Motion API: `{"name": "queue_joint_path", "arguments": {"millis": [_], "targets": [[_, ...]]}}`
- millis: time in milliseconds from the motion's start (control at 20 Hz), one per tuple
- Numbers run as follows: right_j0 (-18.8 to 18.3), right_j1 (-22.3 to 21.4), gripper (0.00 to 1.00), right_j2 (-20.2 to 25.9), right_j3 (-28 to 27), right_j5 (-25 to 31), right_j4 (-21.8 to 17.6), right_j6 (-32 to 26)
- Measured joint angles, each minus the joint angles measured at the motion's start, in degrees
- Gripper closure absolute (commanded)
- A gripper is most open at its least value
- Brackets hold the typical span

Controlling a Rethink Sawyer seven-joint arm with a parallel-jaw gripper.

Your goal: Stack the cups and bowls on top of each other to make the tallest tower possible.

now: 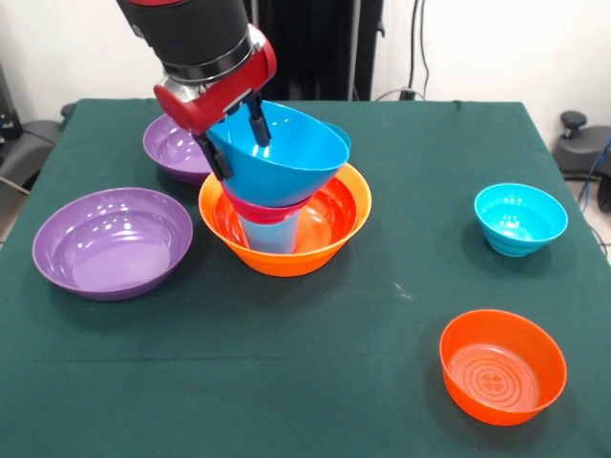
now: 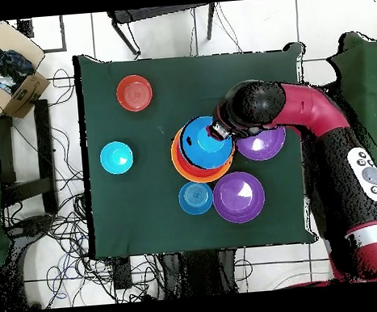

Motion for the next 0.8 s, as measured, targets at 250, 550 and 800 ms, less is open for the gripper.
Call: {"name": "queue_joint_path", "arguments": {"millis": [250,550,800], "targets": [[0.14,-0.42,0.0,0.0,0.01,0.78,0.0,0.0],[0.21,-0.92,0.0,0.0,0.01,0.87,0.0,0.0],[0.21,-1.05,0.0,0.0,0.01,0.87,0.0,0.0]]}}
